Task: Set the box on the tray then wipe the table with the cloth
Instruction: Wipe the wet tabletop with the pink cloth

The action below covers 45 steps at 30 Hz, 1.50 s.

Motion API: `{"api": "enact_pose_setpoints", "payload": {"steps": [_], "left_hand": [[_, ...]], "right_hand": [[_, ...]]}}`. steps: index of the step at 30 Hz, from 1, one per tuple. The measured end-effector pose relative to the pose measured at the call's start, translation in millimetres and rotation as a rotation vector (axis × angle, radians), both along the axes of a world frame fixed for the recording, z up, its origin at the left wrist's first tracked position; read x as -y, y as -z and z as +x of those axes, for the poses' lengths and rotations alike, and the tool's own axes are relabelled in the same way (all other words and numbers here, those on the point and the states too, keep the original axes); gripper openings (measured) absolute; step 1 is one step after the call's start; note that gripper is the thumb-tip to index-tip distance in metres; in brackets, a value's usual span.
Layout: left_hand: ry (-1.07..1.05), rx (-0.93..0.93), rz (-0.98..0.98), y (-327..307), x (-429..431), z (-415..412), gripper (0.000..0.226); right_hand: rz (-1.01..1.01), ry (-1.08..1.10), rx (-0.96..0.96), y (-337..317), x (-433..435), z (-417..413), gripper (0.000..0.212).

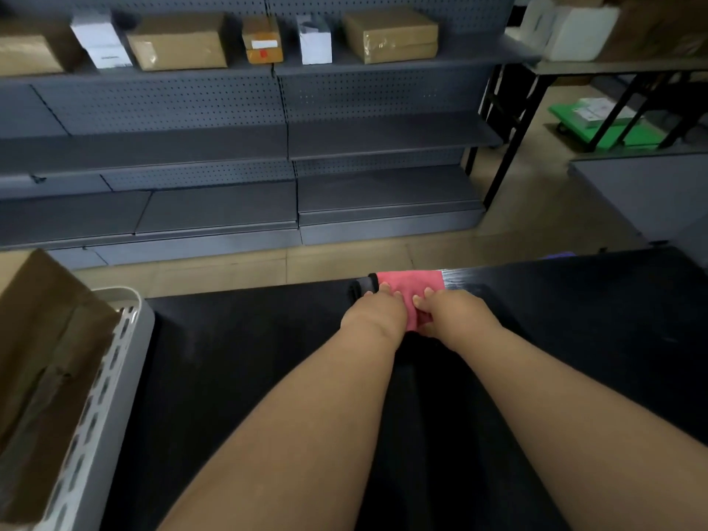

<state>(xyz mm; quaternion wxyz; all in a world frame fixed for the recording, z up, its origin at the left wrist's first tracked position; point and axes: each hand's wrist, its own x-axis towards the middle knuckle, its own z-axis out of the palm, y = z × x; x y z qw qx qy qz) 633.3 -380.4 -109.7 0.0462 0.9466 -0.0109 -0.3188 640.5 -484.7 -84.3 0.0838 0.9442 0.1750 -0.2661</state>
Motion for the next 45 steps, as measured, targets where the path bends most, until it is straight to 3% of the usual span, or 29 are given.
{"api": "enact_pose_setpoints", "payload": {"steps": [12, 35, 45], "left_hand": [[0.010, 0.097, 0.014, -1.4, 1.6, -15.6, 0.058], [-0.073, 0.118, -0.048, -4.1, 154.0, -305.5, 0.058], [-0.089, 0.062, -0.042, -1.0, 185.6, -350.6, 0.060]], "right_hand": [[0.108, 0.054, 0.031, 7.5, 13.5, -22.0, 0.058], [0.076, -0.090, -0.057, -5.1, 168.3, -288.8, 0.056], [-0.001, -0.065, -0.104, 10.0, 194.7, -326.7, 0.063]]}}
